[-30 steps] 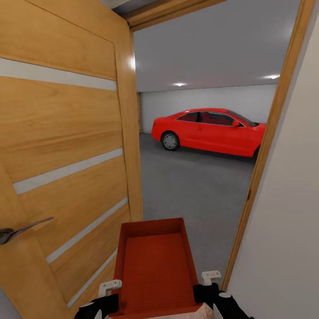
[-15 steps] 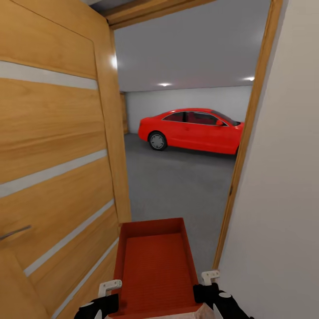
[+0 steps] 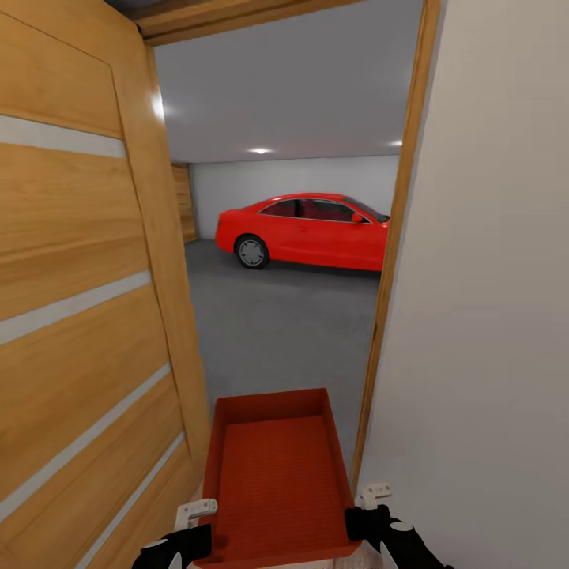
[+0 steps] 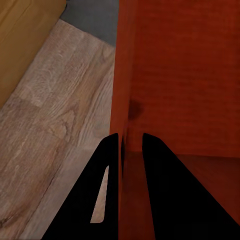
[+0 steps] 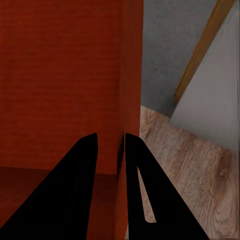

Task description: Move the two storage containers from the living room to the garage. In the garage, place one container on the floor and stack the other container on top of it (either order is fine).

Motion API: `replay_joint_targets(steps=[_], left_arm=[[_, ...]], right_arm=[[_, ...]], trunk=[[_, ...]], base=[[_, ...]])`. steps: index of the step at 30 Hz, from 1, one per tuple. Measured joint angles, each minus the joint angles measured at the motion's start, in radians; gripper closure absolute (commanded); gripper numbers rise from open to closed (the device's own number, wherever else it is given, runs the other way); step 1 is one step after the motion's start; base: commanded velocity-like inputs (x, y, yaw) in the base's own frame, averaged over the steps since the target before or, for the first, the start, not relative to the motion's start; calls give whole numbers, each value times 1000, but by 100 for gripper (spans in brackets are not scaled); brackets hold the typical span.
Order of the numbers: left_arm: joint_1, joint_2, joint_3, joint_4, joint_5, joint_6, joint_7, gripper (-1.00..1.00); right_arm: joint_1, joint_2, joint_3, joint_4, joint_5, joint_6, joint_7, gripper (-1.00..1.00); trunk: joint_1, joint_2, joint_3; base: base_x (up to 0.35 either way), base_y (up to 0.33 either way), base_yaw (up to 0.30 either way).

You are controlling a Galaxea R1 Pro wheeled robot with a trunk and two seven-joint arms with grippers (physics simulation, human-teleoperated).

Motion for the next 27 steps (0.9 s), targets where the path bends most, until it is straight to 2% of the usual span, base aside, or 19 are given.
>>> replay_joint_targets(steps=[21, 27], left_arm=[[0, -1, 0, 0, 0, -2, 0, 100], [0, -1, 1, -1, 0, 1, 1, 100]], right_arm=[[0, 0, -1, 0, 2, -2, 1, 100], [0, 0, -1, 0, 1, 0, 1, 100]], trunk=[[0, 0, 0], [0, 0, 0]], base=[[1, 1, -11], [142, 168, 0]])
